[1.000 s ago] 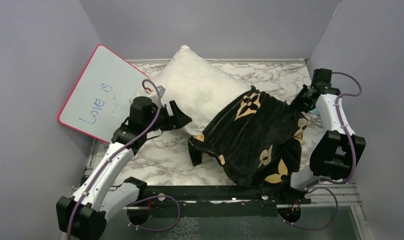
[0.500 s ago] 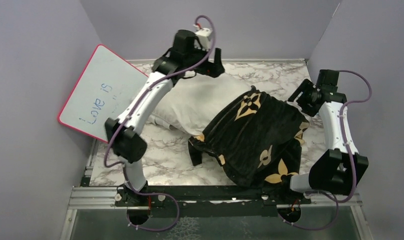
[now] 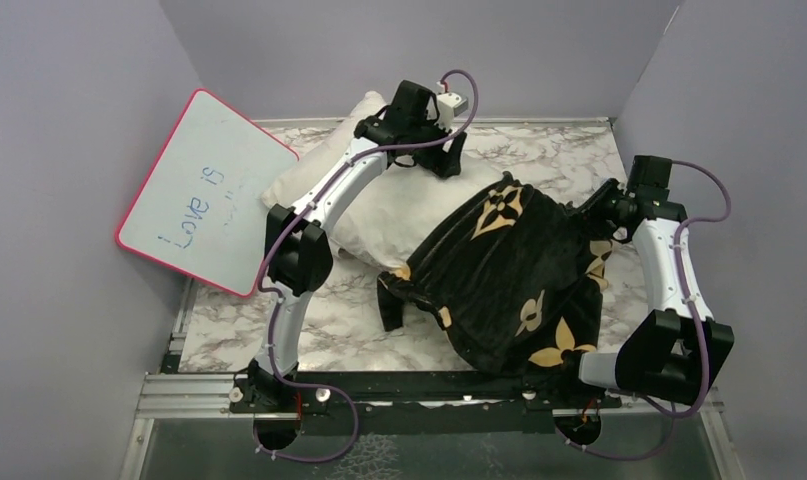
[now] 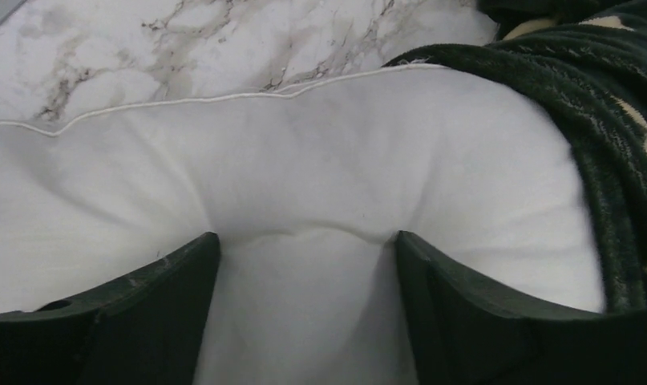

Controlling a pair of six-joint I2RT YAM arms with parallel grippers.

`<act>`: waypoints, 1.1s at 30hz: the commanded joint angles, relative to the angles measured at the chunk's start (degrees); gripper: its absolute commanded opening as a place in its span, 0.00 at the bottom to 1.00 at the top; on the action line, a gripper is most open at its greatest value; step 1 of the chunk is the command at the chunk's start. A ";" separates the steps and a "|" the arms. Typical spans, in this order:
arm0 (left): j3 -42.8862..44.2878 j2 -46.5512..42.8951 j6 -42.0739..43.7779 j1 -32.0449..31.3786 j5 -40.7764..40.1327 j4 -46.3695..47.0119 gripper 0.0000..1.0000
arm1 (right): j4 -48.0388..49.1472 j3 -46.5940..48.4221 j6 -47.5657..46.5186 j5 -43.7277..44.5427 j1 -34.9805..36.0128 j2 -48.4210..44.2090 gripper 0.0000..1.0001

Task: Remove the pillowcase from the pillow
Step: Remove the pillow from the pillowcase.

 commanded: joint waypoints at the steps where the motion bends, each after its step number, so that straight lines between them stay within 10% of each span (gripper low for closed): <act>1: -7.46 2.19 2.51 0.26 -0.68 -3.12 0.65 | 0.82 0.89 -0.96 6.50 -0.03 -1.87 0.28; 4: -10.22 2.29 2.02 0.26 -2.12 -2.96 0.38 | 0.20 3.00 -3.00 12.41 -0.05 -2.89 0.07; 9: -12.54 2.30 -0.93 0.71 -6.41 -1.65 0.00 | -3.51 6.42 -5.63 25.34 -0.02 -1.86 0.05; 19: -13.33 2.03 -9.89 7.44 -9.99 0.14 0.00 | -5.90 10.12 -4.98 30.71 -4.06 -2.92 0.04; 33: -13.68 2.14 -14.20 9.14 -10.33 2.08 0.00 | -8.82 10.30 -5.44 15.67 -7.65 -3.69 0.16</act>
